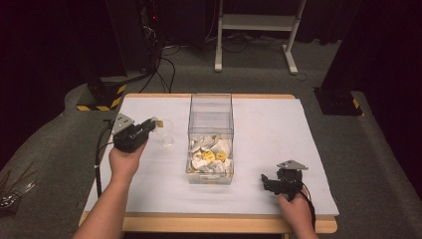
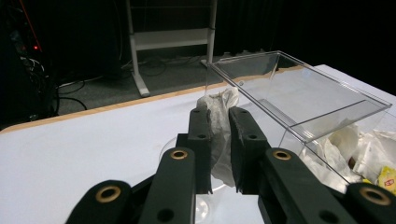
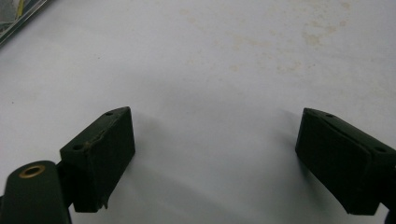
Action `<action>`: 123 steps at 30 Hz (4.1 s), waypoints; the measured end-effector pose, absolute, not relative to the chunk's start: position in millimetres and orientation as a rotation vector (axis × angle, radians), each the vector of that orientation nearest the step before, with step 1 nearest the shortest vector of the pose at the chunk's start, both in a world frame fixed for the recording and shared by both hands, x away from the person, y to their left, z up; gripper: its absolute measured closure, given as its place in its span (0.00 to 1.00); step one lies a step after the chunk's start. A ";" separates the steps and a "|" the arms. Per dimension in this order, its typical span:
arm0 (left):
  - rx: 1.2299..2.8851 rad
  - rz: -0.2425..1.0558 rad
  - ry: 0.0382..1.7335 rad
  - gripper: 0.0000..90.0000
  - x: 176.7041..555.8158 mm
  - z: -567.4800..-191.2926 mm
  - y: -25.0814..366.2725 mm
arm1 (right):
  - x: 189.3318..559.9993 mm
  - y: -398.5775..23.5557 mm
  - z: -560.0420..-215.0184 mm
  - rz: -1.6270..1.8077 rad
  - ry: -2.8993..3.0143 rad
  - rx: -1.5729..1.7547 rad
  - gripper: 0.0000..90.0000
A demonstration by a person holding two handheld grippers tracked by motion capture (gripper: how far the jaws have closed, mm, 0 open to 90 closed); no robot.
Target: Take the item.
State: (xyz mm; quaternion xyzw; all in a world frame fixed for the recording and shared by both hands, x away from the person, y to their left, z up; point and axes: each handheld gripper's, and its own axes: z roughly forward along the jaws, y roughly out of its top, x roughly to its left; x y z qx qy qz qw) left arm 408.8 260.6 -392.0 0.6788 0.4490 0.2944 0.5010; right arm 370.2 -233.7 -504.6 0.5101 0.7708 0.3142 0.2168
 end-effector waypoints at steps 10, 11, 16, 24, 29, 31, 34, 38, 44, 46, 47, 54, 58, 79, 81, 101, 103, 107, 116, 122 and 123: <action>1.656 0.716 1.101 0.89 421.9 -387.0 256.4 | 370.2 -233.7 -504.6 0.871 2.136 1.413 0.13; 1.656 0.713 1.105 0.89 423.2 -386.8 256.2 | 370.2 -233.8 -504.6 0.871 2.136 1.413 0.13; 1.662 0.701 1.120 0.89 431.2 -389.0 254.9 | 370.2 -233.8 -504.6 0.871 2.136 1.413 0.13; 1.693 0.677 1.168 0.89 444.3 -397.1 252.4 | 370.1 -233.7 -504.6 0.871 2.135 1.413 0.13; 1.718 0.660 1.180 0.88 446.1 -404.1 247.4 | 370.1 -233.8 -504.6 0.871 2.135 1.414 0.13; 1.719 0.635 1.185 0.88 447.8 -405.7 246.9 | 370.1 -233.8 -504.6 0.871 2.135 1.413 0.13; 1.736 0.642 1.200 0.88 451.2 -409.7 245.0 | 370.2 -233.8 -504.6 0.871 2.135 1.413 0.13; 1.740 0.630 1.215 0.81 455.4 -413.6 244.3 | 370.2 -233.8 -504.6 0.871 2.135 1.413 0.13; 1.749 0.666 1.236 0.53 454.2 -413.7 243.1 | 370.2 -233.8 -504.6 0.871 2.135 1.413 0.13; 1.751 0.680 1.237 0.47 452.0 -412.8 243.2 | 370.2 -233.8 -504.6 0.871 2.135 1.412 0.13; 1.749 0.682 1.239 0.45 450.8 -412.3 243.6 | 370.2 -233.8 -504.6 0.871 2.135 1.413 0.13; 1.757 0.675 1.260 0.30 441.8 -413.9 248.7 | 370.2 -233.7 -504.6 0.870 2.135 1.413 0.13; 1.756 0.669 1.248 0.28 435.1 -415.9 252.6 | 370.1 -233.7 -504.6 0.871 2.135 1.413 0.13; 1.753 0.628 1.209 0.25 385.7 -425.8 275.8 | 369.9 -233.5 -504.5 0.869 2.135 1.417 0.13; 1.750 0.611 1.208 0.25 381.0 -429.3 277.9 | 369.9 -233.4 -504.5 0.869 2.135 1.417 0.13; 1.848 0.552 1.260 0.25 339.4 -495.7 306.4 | 369.8 -233.4 -504.6 0.869 2.135 1.417 0.13; 1.865 0.542 1.257 0.25 337.1 -498.9 308.6 | 369.8 -233.4 -504.6 0.869 2.135 1.417 0.13; 1.947 0.589 1.251 0.25 332.0 -503.0 309.8 | 369.8 -233.3 -504.6 0.869 2.134 1.417 0.13; 2.025 0.568 1.253 0.21 331.3 -508.8 306.1 | 369.9 -233.6 -504.6 0.868 2.135 1.414 0.13; 2.019 0.559 1.251 0.21 331.6 -509.2 306.5 | 369.8 -233.3 -504.7 0.868 2.134 1.416 0.13; 2.018 0.557 1.252 0.21 331.6 -509.3 306.5 | 369.8 -233.3 -504.7 0.868 2.134 1.417 0.13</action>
